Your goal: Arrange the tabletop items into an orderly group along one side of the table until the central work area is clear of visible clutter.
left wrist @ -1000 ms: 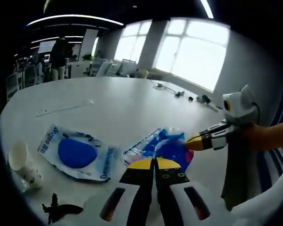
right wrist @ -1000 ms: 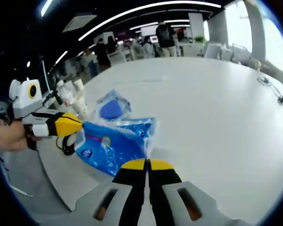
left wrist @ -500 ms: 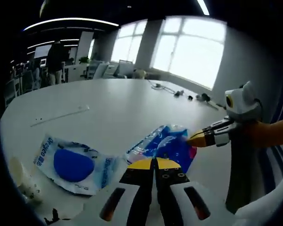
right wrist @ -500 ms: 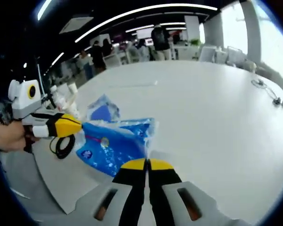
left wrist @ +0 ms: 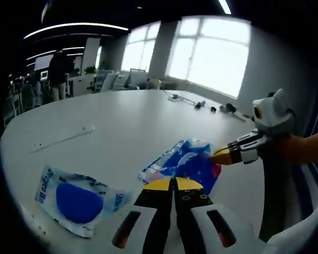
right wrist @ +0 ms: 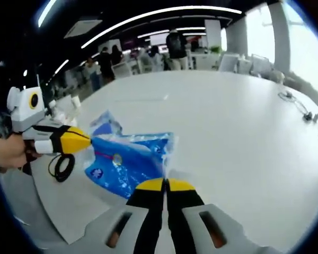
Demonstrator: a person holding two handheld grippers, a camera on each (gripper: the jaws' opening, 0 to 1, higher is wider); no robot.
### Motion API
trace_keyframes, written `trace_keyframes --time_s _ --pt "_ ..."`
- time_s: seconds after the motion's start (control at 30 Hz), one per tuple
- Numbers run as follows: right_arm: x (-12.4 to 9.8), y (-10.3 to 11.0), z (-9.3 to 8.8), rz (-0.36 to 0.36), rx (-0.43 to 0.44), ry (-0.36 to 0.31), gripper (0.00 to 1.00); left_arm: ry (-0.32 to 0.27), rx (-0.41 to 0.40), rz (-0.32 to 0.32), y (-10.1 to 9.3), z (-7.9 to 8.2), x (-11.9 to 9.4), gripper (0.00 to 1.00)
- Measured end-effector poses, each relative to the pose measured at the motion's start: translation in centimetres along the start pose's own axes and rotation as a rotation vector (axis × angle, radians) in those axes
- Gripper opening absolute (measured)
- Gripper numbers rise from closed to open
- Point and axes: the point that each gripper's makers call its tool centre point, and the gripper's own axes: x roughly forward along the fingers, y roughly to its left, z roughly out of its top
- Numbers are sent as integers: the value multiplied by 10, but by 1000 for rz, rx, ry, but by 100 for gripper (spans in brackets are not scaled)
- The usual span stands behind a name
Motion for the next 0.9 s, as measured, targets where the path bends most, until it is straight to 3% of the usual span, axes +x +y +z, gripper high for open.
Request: trace_keyframes --time_s 0.33,0.43,0.9 --pt "10 -17 -1 -17 -12 16 0 45 31 -9 2 -7 17 0" --pt "13 -20 -2 -19 -13 21 0 61 100 -26 1 -5 21 0" --pt "29 -32 -9 -37 23 36 0 117 91 -19 15 -9 46 0"
